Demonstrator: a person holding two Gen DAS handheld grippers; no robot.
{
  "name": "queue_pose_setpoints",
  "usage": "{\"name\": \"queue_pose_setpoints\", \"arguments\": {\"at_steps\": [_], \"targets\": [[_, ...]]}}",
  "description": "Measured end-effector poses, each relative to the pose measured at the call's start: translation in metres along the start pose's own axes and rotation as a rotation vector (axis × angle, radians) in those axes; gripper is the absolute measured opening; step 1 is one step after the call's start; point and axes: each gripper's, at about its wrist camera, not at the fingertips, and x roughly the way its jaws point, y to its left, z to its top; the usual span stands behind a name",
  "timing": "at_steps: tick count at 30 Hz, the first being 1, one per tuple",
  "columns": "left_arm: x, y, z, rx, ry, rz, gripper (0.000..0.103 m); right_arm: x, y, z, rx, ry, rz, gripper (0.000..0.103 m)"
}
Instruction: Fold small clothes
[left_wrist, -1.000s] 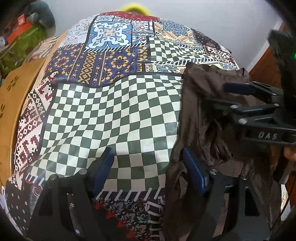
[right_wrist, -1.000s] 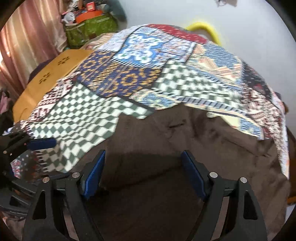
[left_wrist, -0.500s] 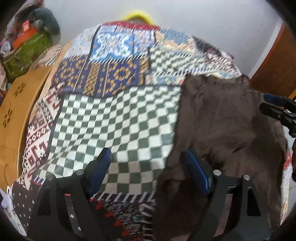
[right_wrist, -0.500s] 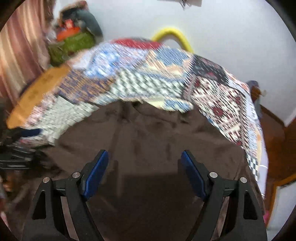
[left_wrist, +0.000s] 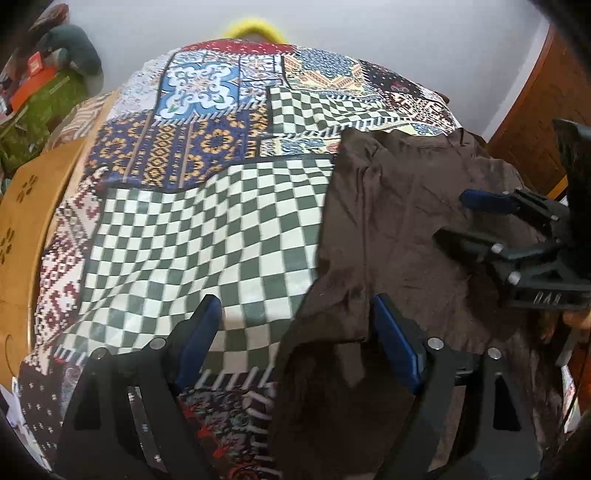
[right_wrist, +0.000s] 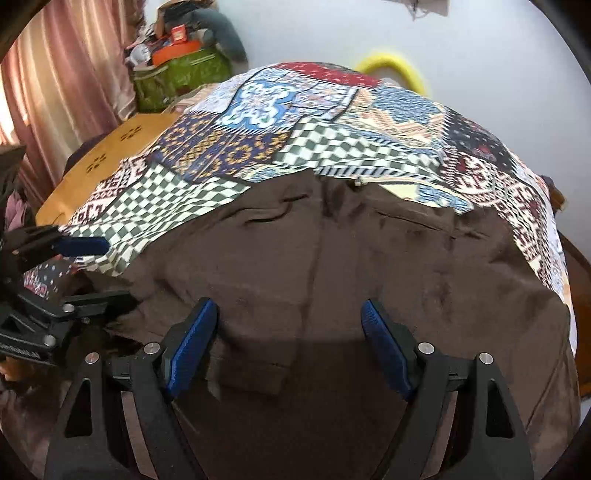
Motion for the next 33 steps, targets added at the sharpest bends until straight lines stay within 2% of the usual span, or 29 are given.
{"name": "queue_pose_setpoints", "arguments": {"at_steps": [5, 10, 14, 21, 28, 33], "targets": [[-0.01, -0.004, -0.003, -0.001, -0.015, 0.044, 0.083, -0.016, -0.017, -0.005, 0.05, -0.014, -0.043, 0.077], [-0.032, -0.022, -0.004, 0.044, -0.059, 0.086, 0.083, -0.059, -0.023, -0.018, 0.101, -0.073, -0.01, 0.077], [-0.05, -0.036, 0.003, 0.066, -0.088, 0.077, 0.083, -0.102, -0.031, -0.024, 0.108, -0.138, -0.007, 0.079], [-0.086, -0.066, 0.024, 0.072, -0.178, 0.058, 0.083, -0.169, -0.069, -0.042, 0.185, -0.228, -0.064, 0.079], [-0.09, -0.1, 0.049, 0.084, -0.202, 0.036, 0.086, -0.184, -0.12, -0.077, 0.26, -0.203, -0.17, 0.079], [-0.063, -0.12, 0.057, 0.079, -0.156, -0.004, 0.088, -0.165, -0.154, -0.107, 0.324, -0.136, -0.189, 0.079]]}}
